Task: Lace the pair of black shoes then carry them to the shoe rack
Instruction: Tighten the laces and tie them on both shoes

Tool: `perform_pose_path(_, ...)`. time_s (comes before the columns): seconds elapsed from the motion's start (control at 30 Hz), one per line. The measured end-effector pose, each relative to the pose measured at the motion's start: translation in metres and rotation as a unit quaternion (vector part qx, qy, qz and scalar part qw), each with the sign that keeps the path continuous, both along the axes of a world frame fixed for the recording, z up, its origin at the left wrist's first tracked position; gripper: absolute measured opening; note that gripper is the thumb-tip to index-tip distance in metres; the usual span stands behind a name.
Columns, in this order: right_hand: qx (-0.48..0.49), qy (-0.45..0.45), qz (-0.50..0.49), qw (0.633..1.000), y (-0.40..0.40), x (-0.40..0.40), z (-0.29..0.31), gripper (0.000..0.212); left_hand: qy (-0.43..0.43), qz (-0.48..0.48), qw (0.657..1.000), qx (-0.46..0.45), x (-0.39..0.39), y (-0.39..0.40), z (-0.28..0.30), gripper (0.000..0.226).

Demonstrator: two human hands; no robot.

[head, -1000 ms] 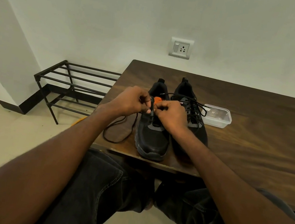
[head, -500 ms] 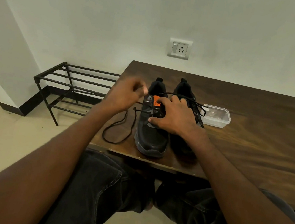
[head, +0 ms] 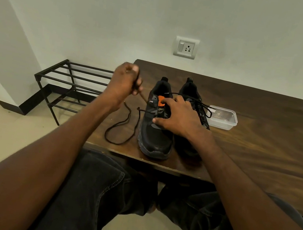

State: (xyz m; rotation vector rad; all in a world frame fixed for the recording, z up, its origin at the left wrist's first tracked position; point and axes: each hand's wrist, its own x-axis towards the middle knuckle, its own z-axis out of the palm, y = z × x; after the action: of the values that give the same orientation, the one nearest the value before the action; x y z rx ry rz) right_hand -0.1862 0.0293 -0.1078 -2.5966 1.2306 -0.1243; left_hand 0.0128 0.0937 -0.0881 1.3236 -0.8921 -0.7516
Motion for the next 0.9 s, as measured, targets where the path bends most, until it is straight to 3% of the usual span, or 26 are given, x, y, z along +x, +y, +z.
perform_pose_path(0.07,-0.002,-0.006,0.000,1.000,0.000,0.001,-0.001,0.083,-0.241,-0.010,0.965,0.102,-0.004,0.000,-0.014,0.015)
perform_pose_path(0.13,-0.006,-0.011,0.000,1.000,0.000,0.003,-0.001,0.083,-0.372,-0.070,0.909,0.172,-0.010,-0.001,-0.026,0.018)
perform_pose_path(0.2,-0.007,-0.012,-0.004,1.000,0.000,0.003,-0.002,0.083,-0.394,-0.101,0.894,0.189,-0.014,-0.005,-0.028,0.014)
perform_pose_path(0.33,0.002,-0.018,-0.009,1.000,-0.001,0.003,-0.004,0.084,-0.412,-0.048,0.891,0.186,-0.012,-0.011,-0.022,0.016)
perform_pose_path(0.4,0.009,-0.022,-0.011,1.000,-0.002,0.003,-0.005,0.084,-0.335,-0.038,0.930,0.149,-0.011,-0.010,-0.019,0.020)
perform_pose_path(0.47,0.011,-0.021,-0.011,1.000,-0.002,0.003,-0.005,0.083,-0.180,-0.054,0.978,0.092,-0.011,-0.007,-0.015,0.022)
perform_pose_path(0.53,0.011,-0.016,-0.008,1.000,-0.002,0.003,-0.004,0.081,-0.052,-0.056,0.996,0.053,-0.007,-0.005,-0.013,0.024)
perform_pose_path(0.57,0.012,-0.016,-0.008,1.000,-0.003,0.003,-0.004,0.080,-0.038,-0.050,0.997,0.051,-0.005,-0.006,-0.014,0.023)
perform_pose_path(0.67,0.012,-0.015,-0.010,1.000,-0.003,0.002,-0.003,0.079,-0.130,-0.017,0.988,0.088,-0.004,-0.008,-0.020,0.014)
perform_pose_path(0.8,-0.008,-0.018,-0.013,1.000,0.001,0.004,-0.004,0.079,-0.263,-0.041,0.951,0.159,-0.007,-0.007,-0.027,0.039)
perform_pose_path(0.9,-0.050,-0.079,-0.007,0.996,0.007,0.007,-0.004,0.074,-0.357,-0.063,0.912,0.194,-0.009,-0.009,-0.030,0.025)
